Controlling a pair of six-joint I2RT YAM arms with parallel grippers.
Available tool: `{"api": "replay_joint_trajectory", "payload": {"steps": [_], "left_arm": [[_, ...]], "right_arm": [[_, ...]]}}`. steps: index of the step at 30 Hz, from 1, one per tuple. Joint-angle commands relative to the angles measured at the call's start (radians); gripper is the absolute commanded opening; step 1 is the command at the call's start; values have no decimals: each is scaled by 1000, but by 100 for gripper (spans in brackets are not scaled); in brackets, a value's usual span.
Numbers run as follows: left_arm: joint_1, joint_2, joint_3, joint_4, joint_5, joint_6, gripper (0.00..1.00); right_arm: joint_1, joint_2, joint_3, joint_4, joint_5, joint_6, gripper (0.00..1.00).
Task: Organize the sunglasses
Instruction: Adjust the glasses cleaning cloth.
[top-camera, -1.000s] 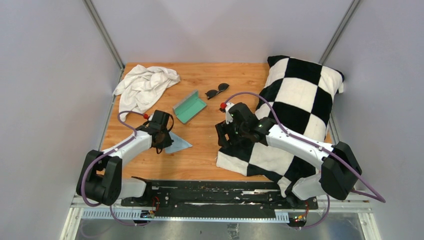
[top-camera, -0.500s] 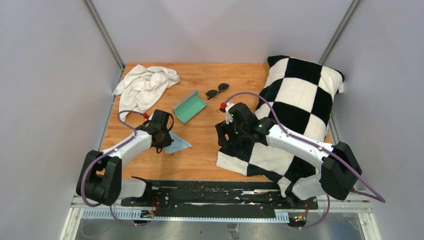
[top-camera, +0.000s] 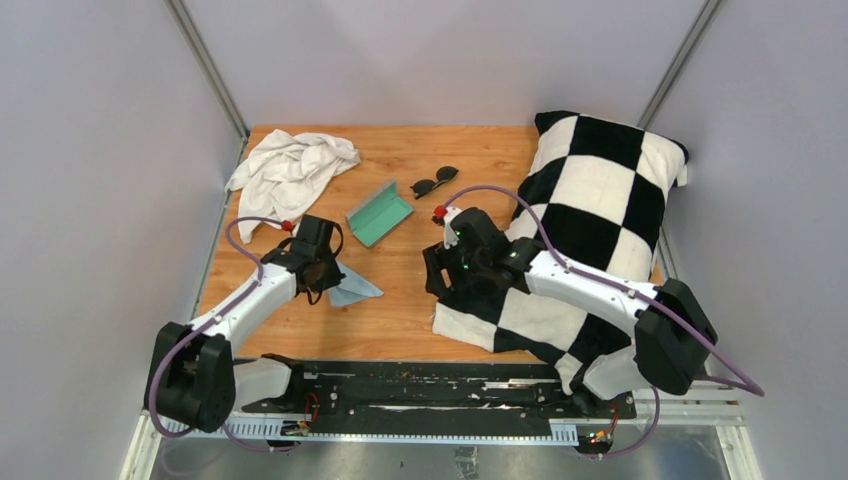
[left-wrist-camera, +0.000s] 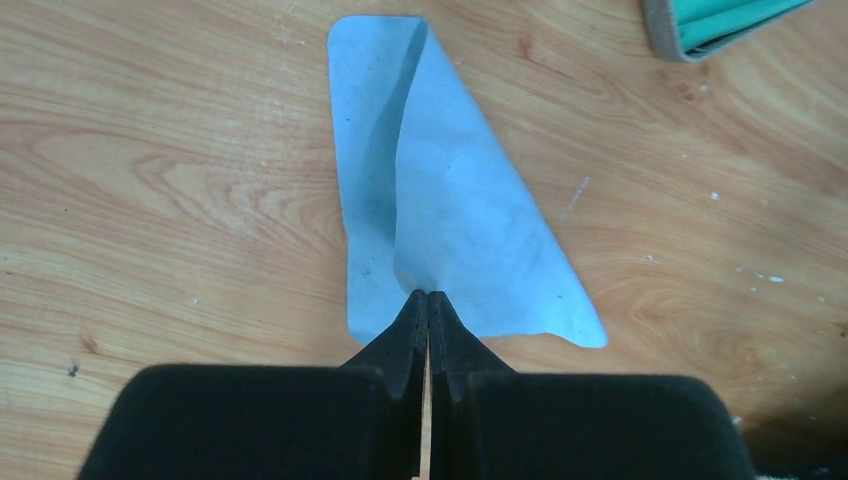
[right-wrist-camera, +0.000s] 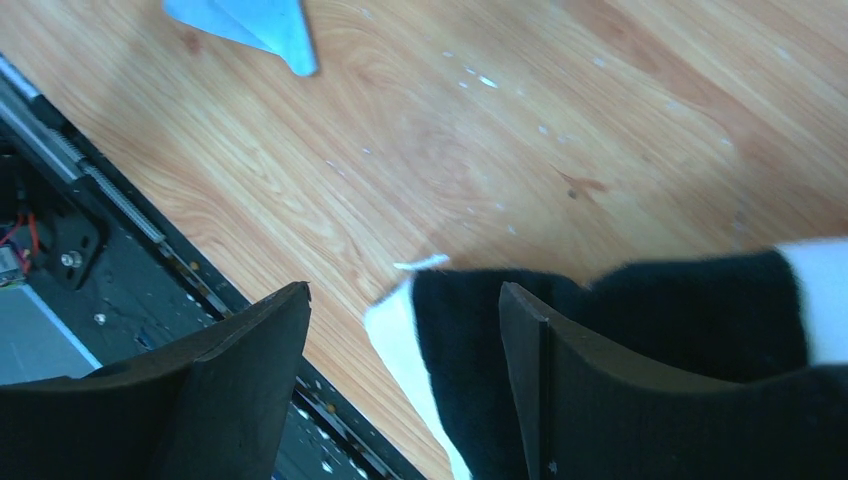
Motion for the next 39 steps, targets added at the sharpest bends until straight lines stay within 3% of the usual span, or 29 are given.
{"api": "replay_joint_trajectory", "payload": {"steps": [1,6,13,27,29,30,32,33,39], "left_arm": [[7,-65,21,-50,12,9,0],[8,-41,49,-64,21,25,0],[16,-21,62,-67,63,34,0],[48,-40,59,-55,129,36,0],[48,-42,56,-50,135,33,0],[48,-40,56,-49,139,33,0],[49,-42,55,-49,140,35,0],[49,-44,55,-49,139,35,0],[60,-33,112,-26,142,41,0]], "right_arm": [[93,104,25,130,-17,81,74],[158,281,140,238,15,68,72],[172,490,285,244,57,119,64],[210,644,352,214,12,152,48],[209,650,360,210,10,154,41],[208,652,364,207,5,155,33],[208,654,370,204,-4,157,6],[209,653,372,202,-5,155,1],[172,603,421,162,47,98,0]]}}
